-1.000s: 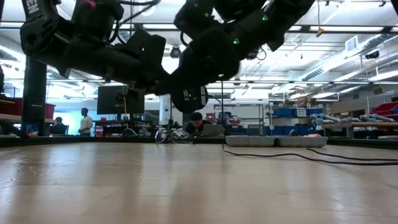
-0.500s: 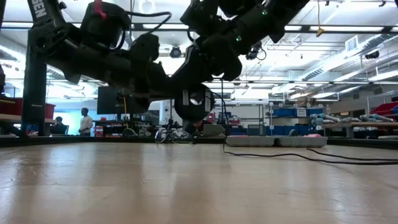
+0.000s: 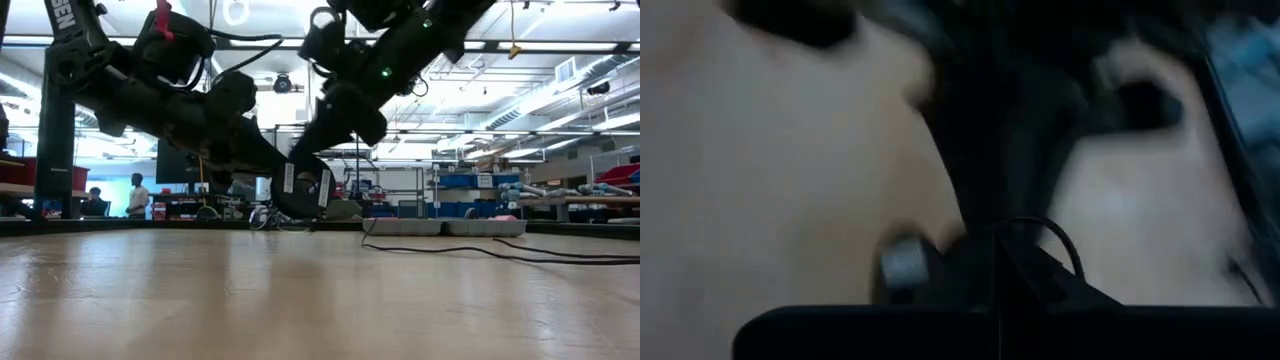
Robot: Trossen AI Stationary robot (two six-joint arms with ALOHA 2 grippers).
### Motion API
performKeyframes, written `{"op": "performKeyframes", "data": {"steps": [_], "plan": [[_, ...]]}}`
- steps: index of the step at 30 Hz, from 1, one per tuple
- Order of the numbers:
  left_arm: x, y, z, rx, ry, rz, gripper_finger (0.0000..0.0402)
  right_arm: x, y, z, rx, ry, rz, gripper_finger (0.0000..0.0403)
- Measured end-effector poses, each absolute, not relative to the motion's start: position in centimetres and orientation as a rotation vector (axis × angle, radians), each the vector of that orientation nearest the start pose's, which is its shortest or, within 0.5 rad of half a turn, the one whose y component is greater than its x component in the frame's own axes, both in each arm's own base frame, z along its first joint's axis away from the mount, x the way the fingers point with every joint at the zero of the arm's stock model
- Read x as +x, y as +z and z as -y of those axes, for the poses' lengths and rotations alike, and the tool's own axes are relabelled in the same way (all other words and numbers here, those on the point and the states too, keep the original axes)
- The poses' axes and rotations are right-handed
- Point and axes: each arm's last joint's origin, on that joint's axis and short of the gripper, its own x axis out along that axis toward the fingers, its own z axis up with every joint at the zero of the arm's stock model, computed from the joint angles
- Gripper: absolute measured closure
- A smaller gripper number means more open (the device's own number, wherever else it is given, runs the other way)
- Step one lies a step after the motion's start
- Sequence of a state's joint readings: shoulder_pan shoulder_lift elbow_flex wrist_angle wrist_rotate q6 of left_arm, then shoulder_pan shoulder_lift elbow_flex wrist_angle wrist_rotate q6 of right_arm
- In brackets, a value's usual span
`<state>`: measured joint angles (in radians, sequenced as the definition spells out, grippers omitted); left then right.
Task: Coil cords
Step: Coil the black wire onto the spool
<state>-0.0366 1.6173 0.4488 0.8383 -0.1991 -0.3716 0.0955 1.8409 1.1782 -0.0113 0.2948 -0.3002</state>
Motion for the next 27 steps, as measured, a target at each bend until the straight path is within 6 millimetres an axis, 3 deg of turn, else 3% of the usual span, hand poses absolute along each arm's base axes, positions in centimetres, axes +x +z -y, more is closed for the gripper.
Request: {"op": "performKeyframes", "data": {"steps": [5,9,17,21,27], "plan": [[27.1,13.5,0.4,-0.328,0.256,-0.242,0.0401,37.4,20.5,-2.9,-0.354,-0.173,-0.755,0.04],[26.5,13.7,0.6,-0.339,0.237,-0.164,0.0401,35.3,19.8,-2.6,-0.277,-0.206,-0.713,0.0401],[25.7,14.8,0.7,-0.366,0.225,0.014,0.0401,31.8,14.4,-2.3,-0.022,-0.275,-0.457,0.04],[25.6,15.2,0.7,-0.374,0.23,0.062,0.0401,30.4,11.4,-2.1,0.078,-0.306,-0.488,0.0384],[25.6,15.3,0.7,-0.375,0.233,0.068,0.0401,29.0,10.3,-2.6,0.19,-0.321,-0.508,0.0333]]}}
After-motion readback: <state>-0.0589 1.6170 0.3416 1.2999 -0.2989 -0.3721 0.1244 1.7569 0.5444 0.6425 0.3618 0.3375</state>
